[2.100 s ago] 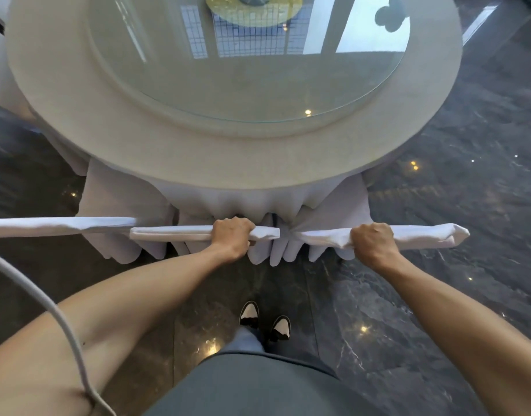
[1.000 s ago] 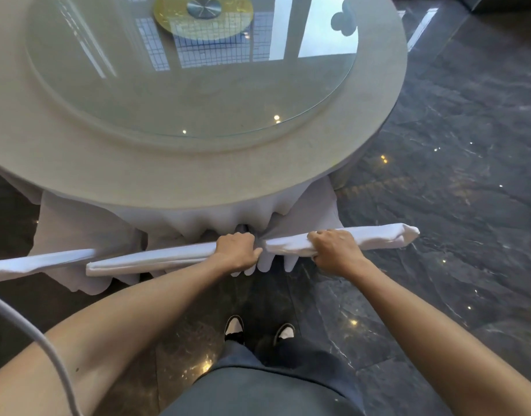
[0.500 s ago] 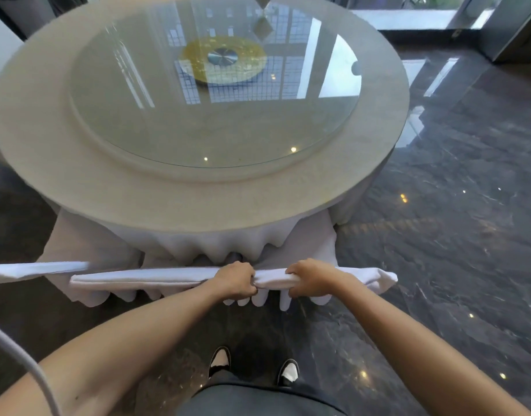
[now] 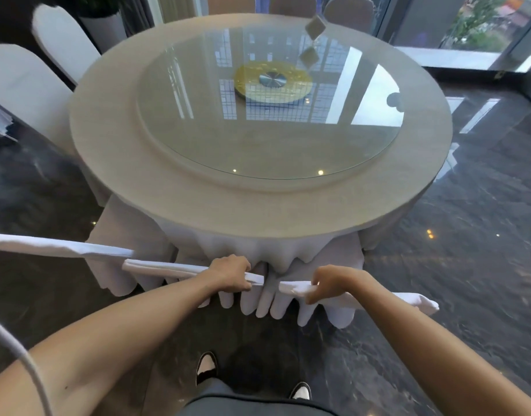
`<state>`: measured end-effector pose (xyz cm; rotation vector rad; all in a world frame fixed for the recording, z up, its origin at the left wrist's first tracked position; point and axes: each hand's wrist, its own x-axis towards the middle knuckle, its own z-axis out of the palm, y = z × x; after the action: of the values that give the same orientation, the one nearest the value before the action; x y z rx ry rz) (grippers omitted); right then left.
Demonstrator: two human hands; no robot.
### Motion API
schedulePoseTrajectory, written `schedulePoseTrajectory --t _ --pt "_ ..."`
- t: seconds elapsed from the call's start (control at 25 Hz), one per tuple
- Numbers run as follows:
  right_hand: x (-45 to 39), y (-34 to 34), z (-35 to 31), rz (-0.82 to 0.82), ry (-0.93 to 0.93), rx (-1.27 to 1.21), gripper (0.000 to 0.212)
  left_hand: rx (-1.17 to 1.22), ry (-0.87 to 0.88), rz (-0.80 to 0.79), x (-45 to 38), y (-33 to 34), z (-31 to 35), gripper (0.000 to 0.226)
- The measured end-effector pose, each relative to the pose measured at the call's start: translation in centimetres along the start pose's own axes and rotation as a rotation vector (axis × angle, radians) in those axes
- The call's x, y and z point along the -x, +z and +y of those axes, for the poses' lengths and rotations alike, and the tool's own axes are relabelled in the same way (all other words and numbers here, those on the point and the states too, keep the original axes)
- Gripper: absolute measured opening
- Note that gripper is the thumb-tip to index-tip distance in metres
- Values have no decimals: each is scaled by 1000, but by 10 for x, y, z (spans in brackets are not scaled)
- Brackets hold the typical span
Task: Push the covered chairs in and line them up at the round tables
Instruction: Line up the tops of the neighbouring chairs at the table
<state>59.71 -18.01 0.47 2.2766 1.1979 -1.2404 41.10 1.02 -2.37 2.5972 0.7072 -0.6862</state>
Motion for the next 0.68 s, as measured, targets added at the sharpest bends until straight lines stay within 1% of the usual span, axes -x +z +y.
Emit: schedulePoseTrajectory --t 0.12,0.16,0.24,0.28,0.36,0.44,0.52,0.68 --pt "-11 12 -24 25 68 41 59 -30 -5 -72 11 -7 -50 54" --pt "-18 19 -37 56 88 72 51 -55 0 -96 15 -8 -72 54" --pt "-23 33 -53 157 119 152 32 -120 7 -91 20 -7 -104 43" --pt "-24 39 -60 224 136 190 25 -141 12 -56 23 -7 -114 35" --pt "-25 50 -70 341 174 225 18 -150 31 50 28 -2 -124 26" --pt "-24 61 -72 428 212 224 15 -163 75 168 30 6 -122 31" --pt "-24 66 -70 478 224 203 11 -180 99 246 30 11 -120 34" --pt "-30 65 -69 499 197 175 9 -190 87 277 21 12 -118 32"
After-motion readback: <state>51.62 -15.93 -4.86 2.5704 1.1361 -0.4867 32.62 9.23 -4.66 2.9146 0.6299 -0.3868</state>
